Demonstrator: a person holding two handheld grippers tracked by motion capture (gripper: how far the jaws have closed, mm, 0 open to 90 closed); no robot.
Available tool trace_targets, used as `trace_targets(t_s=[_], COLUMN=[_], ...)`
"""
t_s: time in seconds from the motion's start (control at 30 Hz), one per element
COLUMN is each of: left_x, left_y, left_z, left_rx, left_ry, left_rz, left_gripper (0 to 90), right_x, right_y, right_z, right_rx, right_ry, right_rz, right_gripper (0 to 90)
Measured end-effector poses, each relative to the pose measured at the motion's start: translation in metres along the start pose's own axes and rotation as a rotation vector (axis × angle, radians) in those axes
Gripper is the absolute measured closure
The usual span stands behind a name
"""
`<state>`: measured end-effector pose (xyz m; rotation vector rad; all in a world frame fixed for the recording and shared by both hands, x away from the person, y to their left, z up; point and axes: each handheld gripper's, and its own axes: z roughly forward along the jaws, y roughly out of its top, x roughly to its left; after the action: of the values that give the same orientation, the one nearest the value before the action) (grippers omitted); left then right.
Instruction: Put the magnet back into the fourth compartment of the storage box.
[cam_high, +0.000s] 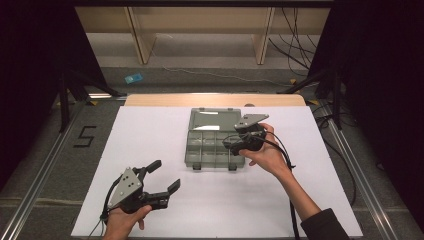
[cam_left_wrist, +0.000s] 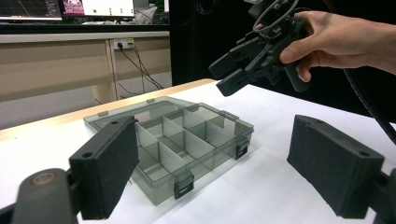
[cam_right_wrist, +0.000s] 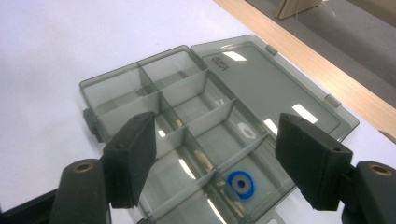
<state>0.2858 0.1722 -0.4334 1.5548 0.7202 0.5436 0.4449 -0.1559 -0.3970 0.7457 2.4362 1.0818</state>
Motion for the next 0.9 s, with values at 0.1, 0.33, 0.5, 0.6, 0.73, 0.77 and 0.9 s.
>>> trace_targets(t_s=[0.1, 0.33, 0.5, 0.6, 0.73, 0.77, 0.9], left_x=[0.000, 0.000, 0.000, 0.000, 0.000, 0.000, 0.000], left_y=[-0.001, 0.000, 0.000, 0.000, 0.000, 0.000, 0.000], left_z=[0.001, 0.001, 0.001, 0.000, 0.000, 0.000, 0.000], left_rx=[-0.010, 0.001, -0.008, 0.000, 0.000, 0.000, 0.000], left_ry=[-0.007, 0.000, -0.005, 0.000, 0.000, 0.000, 0.000], left_rz=[-0.002, -0.001, -0.002, 0.001, -0.001, 0.000, -0.001], left_gripper=[15.7, 15.7, 15.7, 15.7, 15.7, 15.7, 15.7], right_x=[0.002, 0.009, 0.014, 0.018, 0.020, 0.021, 0.023], right_y=[0.000, 0.000, 0.001, 0.000, -0.003, -0.004, -0.007], right_z=[-0.003, -0.009, -0.015, -0.018, -0.021, -0.022, -0.026], right_rx=[-0.011, -0.020, -0.041, -0.065, -0.080, -0.080, -0.105], right_ry=[0.001, 0.024, 0.030, 0.038, 0.037, 0.047, 0.049], right_rz=[-0.010, -0.019, -0.021, -0.018, -0.012, -0.007, 0.009], right_gripper=[29.7, 28.6, 27.9, 27.9, 27.9, 27.8, 27.5])
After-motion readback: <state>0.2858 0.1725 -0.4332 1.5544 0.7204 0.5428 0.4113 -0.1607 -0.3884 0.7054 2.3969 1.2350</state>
